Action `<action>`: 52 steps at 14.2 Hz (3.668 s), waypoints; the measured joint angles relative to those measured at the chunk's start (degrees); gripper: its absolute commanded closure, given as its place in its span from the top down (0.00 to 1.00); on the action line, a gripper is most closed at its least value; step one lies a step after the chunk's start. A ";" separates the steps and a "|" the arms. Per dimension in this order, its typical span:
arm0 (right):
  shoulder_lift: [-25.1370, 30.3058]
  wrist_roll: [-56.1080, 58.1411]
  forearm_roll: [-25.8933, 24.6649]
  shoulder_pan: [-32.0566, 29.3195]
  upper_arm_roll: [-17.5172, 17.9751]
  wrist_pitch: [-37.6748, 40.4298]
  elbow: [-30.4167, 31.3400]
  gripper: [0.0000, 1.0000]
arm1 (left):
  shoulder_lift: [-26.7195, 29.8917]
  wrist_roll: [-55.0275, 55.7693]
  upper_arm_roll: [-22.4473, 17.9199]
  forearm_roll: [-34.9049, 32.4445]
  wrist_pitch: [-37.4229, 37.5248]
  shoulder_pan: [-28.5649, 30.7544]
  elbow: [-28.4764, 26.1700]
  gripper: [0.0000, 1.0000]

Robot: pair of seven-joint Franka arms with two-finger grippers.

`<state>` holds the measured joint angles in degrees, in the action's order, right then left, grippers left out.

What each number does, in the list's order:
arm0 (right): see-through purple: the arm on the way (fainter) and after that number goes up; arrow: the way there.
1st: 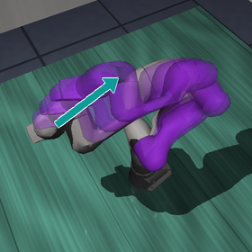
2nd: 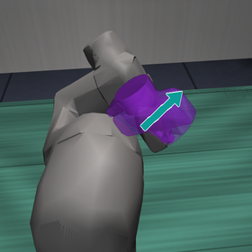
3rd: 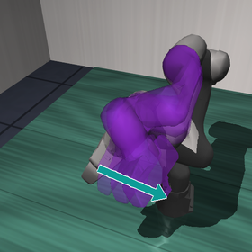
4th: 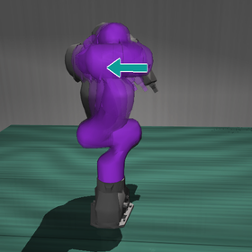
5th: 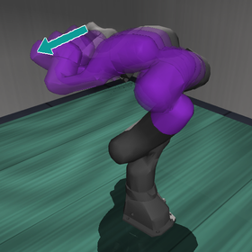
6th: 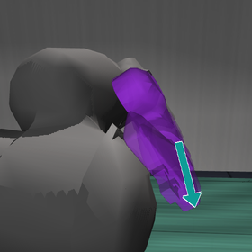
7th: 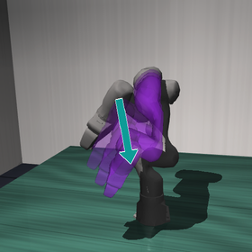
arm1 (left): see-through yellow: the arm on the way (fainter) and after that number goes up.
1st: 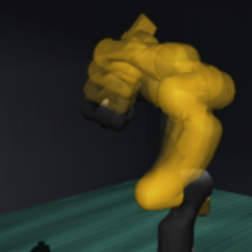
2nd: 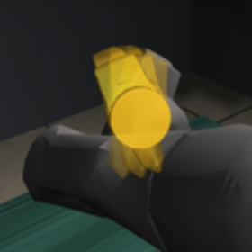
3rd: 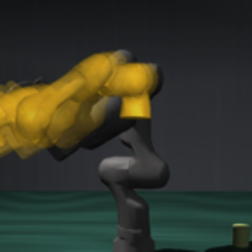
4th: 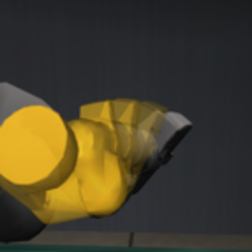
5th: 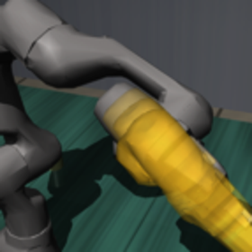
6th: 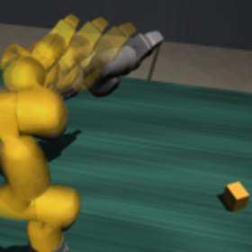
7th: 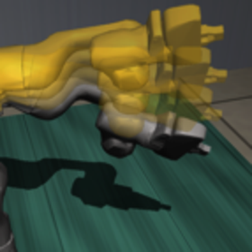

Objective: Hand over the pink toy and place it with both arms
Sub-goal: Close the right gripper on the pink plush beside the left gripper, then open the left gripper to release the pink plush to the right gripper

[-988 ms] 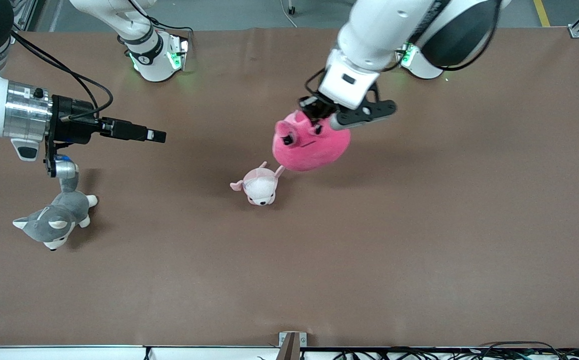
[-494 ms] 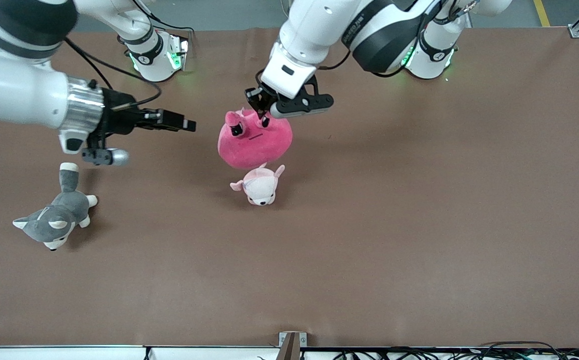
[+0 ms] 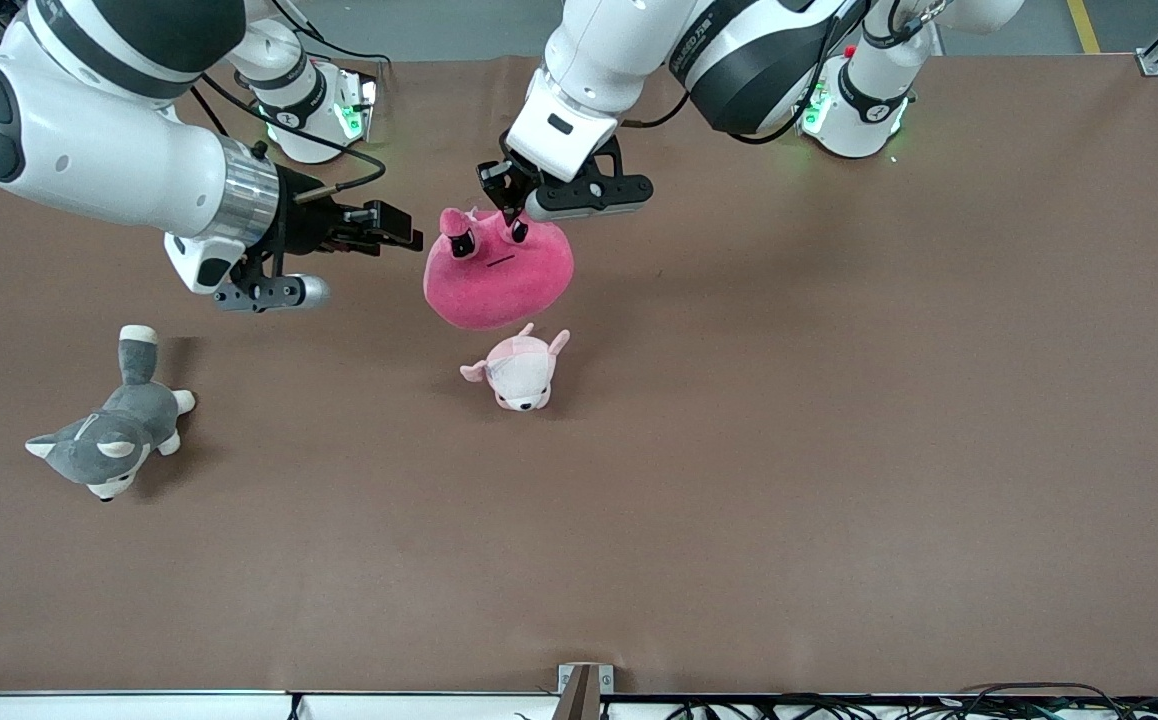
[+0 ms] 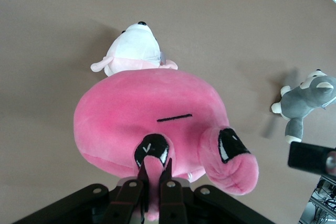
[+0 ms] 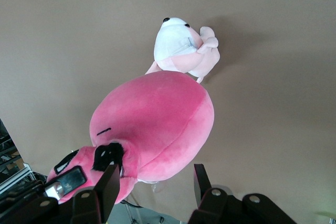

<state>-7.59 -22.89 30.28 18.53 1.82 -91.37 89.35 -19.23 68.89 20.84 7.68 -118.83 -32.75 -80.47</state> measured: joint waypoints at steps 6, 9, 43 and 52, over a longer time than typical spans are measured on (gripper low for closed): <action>-0.31 -0.01 0.00 0.37 -0.05 -0.04 -0.01 0.67 | -0.42 0.00 0.00 0.00 0.03 -0.04 0.00 0.01; -0.47 0.00 -0.05 1.89 -0.04 -0.16 -0.01 0.67 | -0.42 0.00 0.01 0.00 0.05 -0.14 0.01 0.01; -2.97 0.31 -2.48 7.07 -0.04 -2.53 -0.03 0.01 | -0.44 0.00 -0.02 0.00 1.02 -0.12 0.04 0.98; -3.02 5.52 -3.07 2.58 -1.30 2.72 -1.55 0.01 | 3.96 -0.87 -0.34 -6.50 8.01 0.85 1.23 1.00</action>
<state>-10.60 -17.38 27.21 21.11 0.52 -88.64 87.80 -15.27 68.02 20.51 1.18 -110.82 -31.89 -79.24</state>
